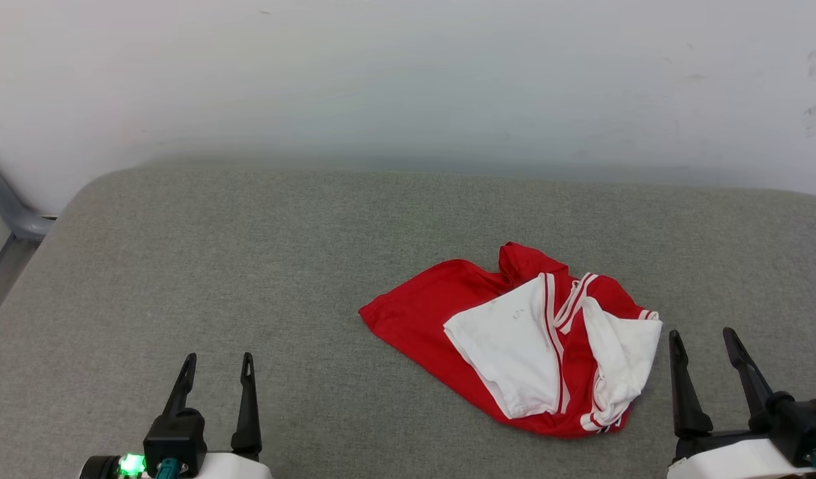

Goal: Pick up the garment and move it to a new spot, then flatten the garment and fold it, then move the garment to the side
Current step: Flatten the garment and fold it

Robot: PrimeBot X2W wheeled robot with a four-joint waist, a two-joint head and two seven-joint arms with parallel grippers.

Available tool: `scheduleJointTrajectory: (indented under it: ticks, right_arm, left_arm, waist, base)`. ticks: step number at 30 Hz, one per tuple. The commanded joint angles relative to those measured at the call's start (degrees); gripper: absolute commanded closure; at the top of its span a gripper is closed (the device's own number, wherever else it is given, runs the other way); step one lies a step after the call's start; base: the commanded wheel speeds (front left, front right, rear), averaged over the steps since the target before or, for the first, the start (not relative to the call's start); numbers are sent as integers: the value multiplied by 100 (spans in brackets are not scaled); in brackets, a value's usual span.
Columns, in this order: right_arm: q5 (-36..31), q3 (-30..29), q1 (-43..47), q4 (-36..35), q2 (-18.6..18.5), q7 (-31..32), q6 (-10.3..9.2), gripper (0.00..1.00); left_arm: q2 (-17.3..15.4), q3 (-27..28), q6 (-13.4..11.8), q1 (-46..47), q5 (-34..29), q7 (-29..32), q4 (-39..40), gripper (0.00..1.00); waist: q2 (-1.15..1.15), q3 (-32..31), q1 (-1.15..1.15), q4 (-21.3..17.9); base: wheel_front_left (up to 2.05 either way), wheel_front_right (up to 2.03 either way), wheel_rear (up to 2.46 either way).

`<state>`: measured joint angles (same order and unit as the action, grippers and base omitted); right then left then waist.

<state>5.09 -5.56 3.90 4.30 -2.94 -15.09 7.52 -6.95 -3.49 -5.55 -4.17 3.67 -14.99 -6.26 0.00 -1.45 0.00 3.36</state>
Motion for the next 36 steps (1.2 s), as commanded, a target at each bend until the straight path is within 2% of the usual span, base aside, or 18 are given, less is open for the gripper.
scheduleJointTrajectory:
  ticks: [1, 8, 16, 17, 18, 25, 31, 36]
  right_arm:
    - [22, 4, -21, 14, 12, -12, -5, 0]
    - [2, 0, -88, 0, 12, -12, -6, 0]
    - [1, 58, -189, -60, 12, -12, -5, 0]
    - [9, 55, -254, -90, 12, -12, -6, 0]
    - [11, 50, -267, -94, 11, -12, -5, 0]
    - [55, 27, -485, -122, 13, -12, -6, 0]
    - [90, 39, -666, -144, 11, -12, -6, 0]
    - [121, 58, -824, -159, 12, -11, -6, 0]
  left_arm:
    - [0, -3, 41, 47, -48, -29, -14, 0]
    - [-128, -128, 428, 692, -137, -29, -7, 0]
    - [-454, -561, 1132, 2191, -64, -23, -262, 0]
    - [-613, -958, 1262, 2854, 84, 142, -457, 0]
    - [-664, -1108, 1283, 3018, 172, 303, -543, 0]
    - [-1221, -2659, 1292, 4342, 1444, 1389, -674, 0]
    - [-1647, -3973, 1294, 5286, 2773, 2685, -795, 0]
    - [-1885, -4900, 1295, 5954, 3616, 3812, -898, 0]
  waist:
    - [0, 4, 0, -2]
    - [0, 65, 0, 19]
    - [0, 272, 0, -122]
    - [0, 418, 0, -212]
    - [0, 463, 0, -245]
    - [0, 817, 0, -505]
    - [0, 1086, 0, -728]
    - [0, 1308, 0, -909]
  base:
    - [0, 0, 0]
    - [0, 0, 0]
    - [0, 0, 0]
    - [0, 0, 0]
    - [0, 0, 0]
    - [0, 0, 0]
    - [0, 0, 0]
    - [0, 0, 0]
